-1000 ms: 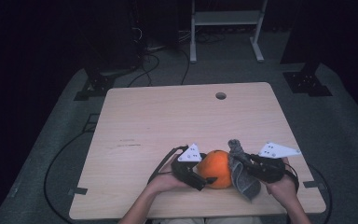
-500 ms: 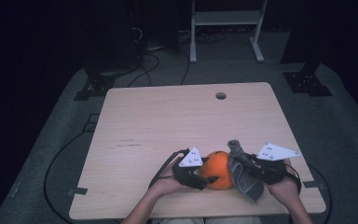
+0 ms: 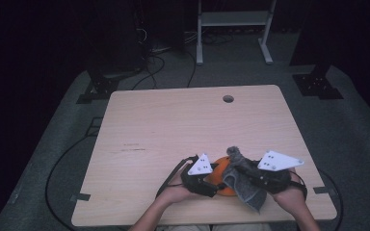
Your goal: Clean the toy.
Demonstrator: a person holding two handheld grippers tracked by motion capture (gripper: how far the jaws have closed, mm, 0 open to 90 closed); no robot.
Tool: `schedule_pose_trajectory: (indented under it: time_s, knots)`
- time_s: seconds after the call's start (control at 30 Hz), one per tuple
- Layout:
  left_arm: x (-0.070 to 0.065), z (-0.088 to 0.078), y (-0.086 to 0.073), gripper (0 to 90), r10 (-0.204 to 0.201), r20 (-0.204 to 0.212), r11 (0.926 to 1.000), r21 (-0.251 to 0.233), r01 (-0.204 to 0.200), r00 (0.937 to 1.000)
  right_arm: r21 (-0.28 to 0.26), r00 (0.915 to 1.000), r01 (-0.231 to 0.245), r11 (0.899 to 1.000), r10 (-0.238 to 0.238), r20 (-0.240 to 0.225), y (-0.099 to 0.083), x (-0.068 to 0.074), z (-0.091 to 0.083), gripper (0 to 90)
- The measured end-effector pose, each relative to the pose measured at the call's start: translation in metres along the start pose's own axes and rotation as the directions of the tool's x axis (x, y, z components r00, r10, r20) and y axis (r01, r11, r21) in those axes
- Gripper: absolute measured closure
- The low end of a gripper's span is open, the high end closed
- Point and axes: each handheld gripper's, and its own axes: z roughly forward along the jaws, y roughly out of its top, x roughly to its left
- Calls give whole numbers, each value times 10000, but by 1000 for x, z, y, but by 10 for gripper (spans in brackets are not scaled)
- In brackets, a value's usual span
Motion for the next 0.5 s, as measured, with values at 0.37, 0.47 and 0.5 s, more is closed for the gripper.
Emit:
schedule_pose_trajectory:
  time_s: [0.37, 0.47, 0.5]
  knots:
    - [0, 5, -2, 308, 56, 68, 9995, -324, -54, 10000, -185, 9989, -467, 9987, 469, 86, -3, -13, -18, 736]
    - [-5, 6, -3, 304, 249, 19, 9994, -249, -249, 9997, 84, 9992, 389, 9992, -389, -79, 12, 10, -7, 734]
    - [-6, 6, -3, 302, 252, 10, 9994, -226, -251, 9997, 283, 9982, 606, 9978, -607, 34, 12, 15, -2, 732]
